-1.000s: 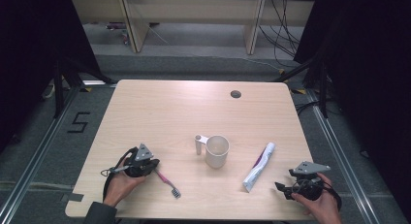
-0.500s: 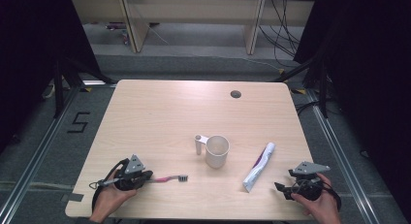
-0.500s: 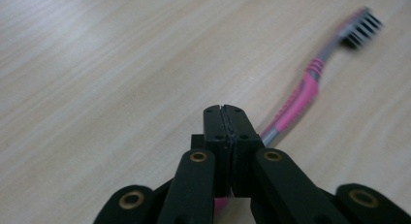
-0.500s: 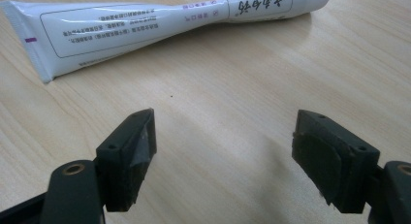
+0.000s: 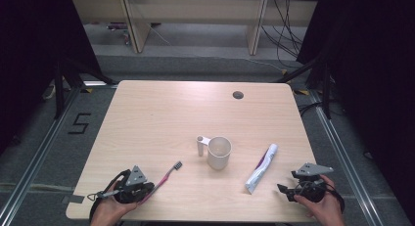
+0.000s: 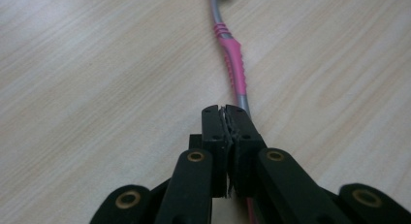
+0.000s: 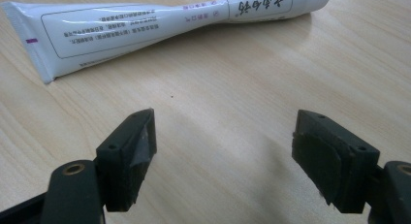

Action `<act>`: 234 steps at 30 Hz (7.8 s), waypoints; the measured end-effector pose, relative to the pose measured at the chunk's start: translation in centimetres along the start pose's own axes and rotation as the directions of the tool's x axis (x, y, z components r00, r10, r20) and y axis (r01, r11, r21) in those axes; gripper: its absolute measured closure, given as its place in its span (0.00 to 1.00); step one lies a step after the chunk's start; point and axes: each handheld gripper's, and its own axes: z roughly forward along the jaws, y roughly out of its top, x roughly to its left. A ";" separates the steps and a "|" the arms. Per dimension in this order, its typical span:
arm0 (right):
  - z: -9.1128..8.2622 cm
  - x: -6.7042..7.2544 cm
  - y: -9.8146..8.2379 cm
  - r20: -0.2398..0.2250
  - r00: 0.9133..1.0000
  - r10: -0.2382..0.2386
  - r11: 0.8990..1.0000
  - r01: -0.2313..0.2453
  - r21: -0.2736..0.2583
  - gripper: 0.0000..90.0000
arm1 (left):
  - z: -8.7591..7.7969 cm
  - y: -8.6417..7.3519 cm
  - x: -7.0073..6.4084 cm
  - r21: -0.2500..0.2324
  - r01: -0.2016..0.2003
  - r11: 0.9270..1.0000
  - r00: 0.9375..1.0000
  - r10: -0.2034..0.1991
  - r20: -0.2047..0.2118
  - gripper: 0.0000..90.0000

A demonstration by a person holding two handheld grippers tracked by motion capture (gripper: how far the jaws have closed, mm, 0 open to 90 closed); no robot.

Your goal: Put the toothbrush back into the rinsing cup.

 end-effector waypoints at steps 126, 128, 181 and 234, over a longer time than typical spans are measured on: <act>0.1 0.3 0.1 -0.010 1.000 -0.002 1.000 0.002 -0.012 0.27 | 0.0 10.6 1.1 -0.131 0.005 0.991 0.999 -0.009 -0.034 0.92; 0.1 0.4 0.1 -0.011 1.000 0.003 1.000 -0.004 -0.012 0.27 | 0.1 10.7 1.1 -0.152 0.013 0.988 0.999 -0.020 -0.043 0.92; 0.0 0.0 0.1 -0.005 1.000 -0.016 1.000 0.016 -0.025 0.27 | 1.4 15.6 0.4 -0.564 0.116 0.818 0.992 -0.119 0.031 0.92; 0.0 0.0 0.1 -0.010 1.000 -0.026 0.999 0.026 -0.024 0.27 | 4.5 18.5 -0.6 -0.599 0.127 0.791 0.992 -0.109 0.066 0.92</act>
